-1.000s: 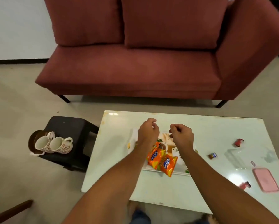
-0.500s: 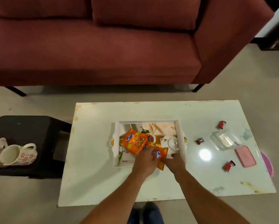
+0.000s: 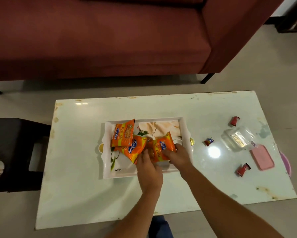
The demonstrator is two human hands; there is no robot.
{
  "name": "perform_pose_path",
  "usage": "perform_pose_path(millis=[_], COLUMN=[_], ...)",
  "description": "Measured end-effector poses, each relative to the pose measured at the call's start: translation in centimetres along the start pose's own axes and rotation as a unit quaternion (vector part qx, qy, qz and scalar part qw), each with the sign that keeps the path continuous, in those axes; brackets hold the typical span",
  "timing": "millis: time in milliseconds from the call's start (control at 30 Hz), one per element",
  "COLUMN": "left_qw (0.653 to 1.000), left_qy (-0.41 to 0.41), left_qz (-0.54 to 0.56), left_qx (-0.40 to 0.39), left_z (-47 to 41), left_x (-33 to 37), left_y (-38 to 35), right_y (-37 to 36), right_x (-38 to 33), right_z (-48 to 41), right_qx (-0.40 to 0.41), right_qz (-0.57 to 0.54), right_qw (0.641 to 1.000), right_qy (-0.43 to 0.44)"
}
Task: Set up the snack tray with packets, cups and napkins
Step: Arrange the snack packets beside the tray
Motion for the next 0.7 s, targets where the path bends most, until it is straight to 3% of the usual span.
perform_pose_path(millis=[367, 700], left_qw=[0.982, 0.986], left_qy=[0.025, -0.031], left_qz=[0.125, -0.007], left_qx=[-0.137, -0.162], left_z=[-6.6, -6.8], left_x=[6.0, 6.8], left_y=[-9.2, -11.2], right_y=[7.8, 8.4], right_x=[-3.5, -2.5], right_z=[-7.4, -9.1], right_qx=[0.044, 0.134], right_qz=[-0.043, 0.092], right_qw=[0.997, 0.986], right_qy=[0.040, 0.033])
Point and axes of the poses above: each hand's wrist, its own z-axis away from the middle knuckle, its own y-axis out of the back of the hand, x = y × z, the point moved 9 cm from there along -z, towards the middle knuckle, and after that the axes turned 3 degrees about x, right-handed, at the moved point
